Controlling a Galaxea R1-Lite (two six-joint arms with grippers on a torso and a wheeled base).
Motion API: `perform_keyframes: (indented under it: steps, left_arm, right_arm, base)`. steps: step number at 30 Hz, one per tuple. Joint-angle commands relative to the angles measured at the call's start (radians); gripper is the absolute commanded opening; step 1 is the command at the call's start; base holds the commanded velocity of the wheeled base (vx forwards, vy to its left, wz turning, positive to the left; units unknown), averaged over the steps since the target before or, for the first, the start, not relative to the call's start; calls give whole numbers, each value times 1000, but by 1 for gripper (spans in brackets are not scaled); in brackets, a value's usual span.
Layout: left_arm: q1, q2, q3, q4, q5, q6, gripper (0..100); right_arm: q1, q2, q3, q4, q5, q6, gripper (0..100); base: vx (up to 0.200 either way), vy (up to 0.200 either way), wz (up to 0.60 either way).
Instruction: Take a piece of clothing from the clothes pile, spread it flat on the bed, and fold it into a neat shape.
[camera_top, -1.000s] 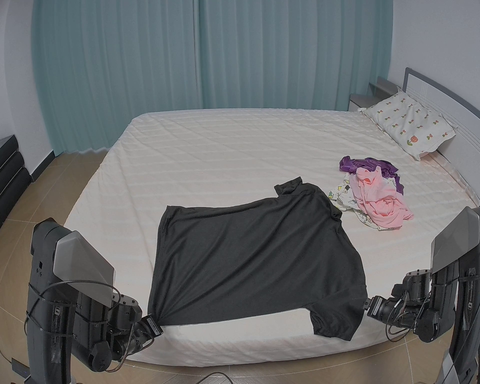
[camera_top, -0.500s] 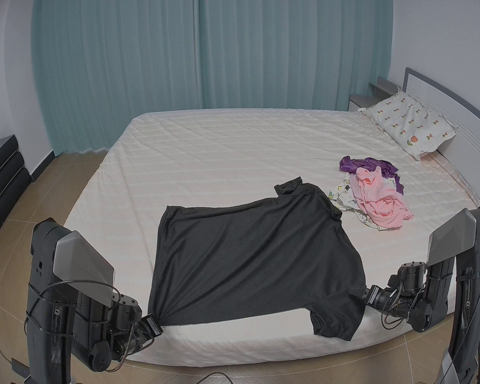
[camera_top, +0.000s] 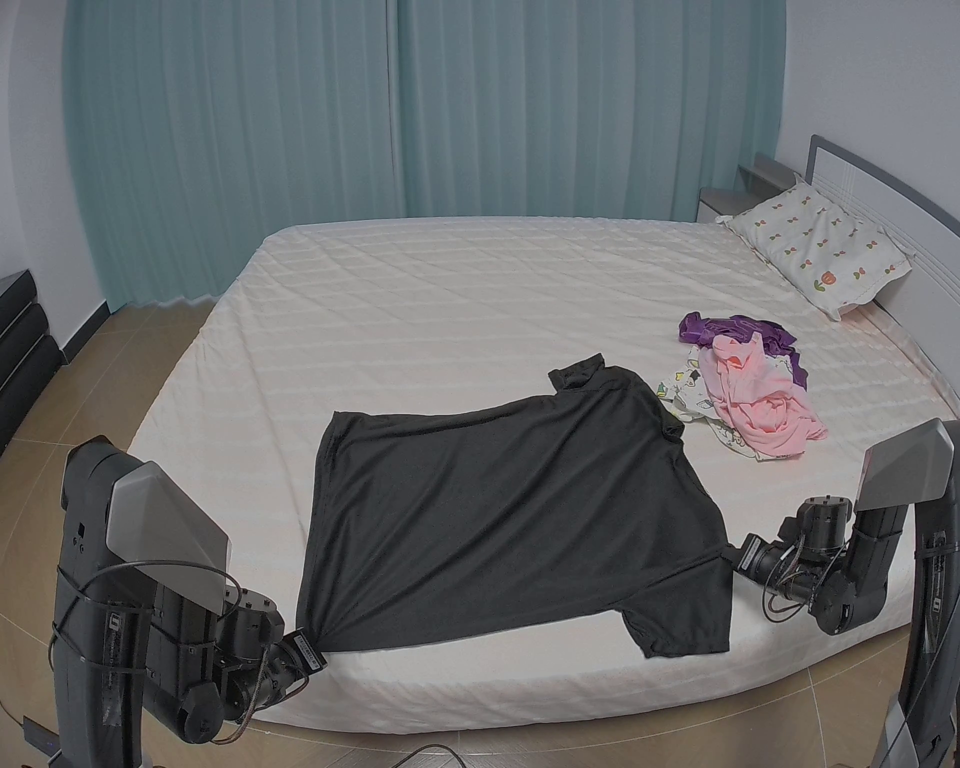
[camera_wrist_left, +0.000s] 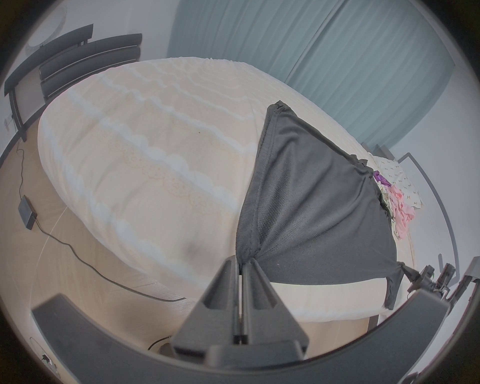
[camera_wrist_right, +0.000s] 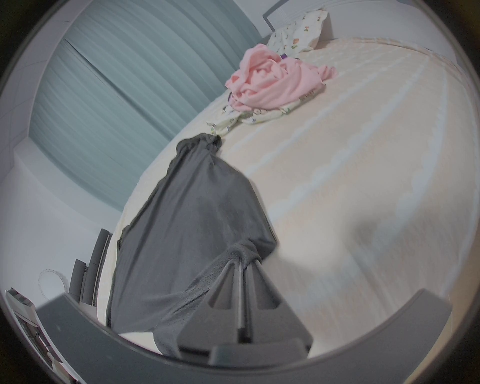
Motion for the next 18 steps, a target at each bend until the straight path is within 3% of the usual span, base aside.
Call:
perform_keyframes:
  steps: [1, 8, 9, 13, 18]
  left_arm:
    - [-1, 0, 0, -16, 2, 1, 0]
    - [-20, -2, -2, -16, 7, 1, 0]
    - [-22, -2, -2, -16, 7, 1, 0]
    - [-22, 1, -3, -16, 4, 1, 0]
    - [-22, 1, -5, -16, 4, 1, 0]
  right_arm:
    - [-8, -12, -71, 14, 14, -2, 0]
    - [6, -26, -216, 170, 49, -18, 0]
    - [12, -24, -223, 185, 49, -22, 100]
    - [26, -21, -220, 205, 51, -28, 100]
    - [-14, -82, -154, 221, 52, -30, 100]
  base:
    - [0, 0, 0]
    - [0, 0, 0]
    - [0, 0, 0]
    - [0, 0, 0]
    - [0, 0, 0]
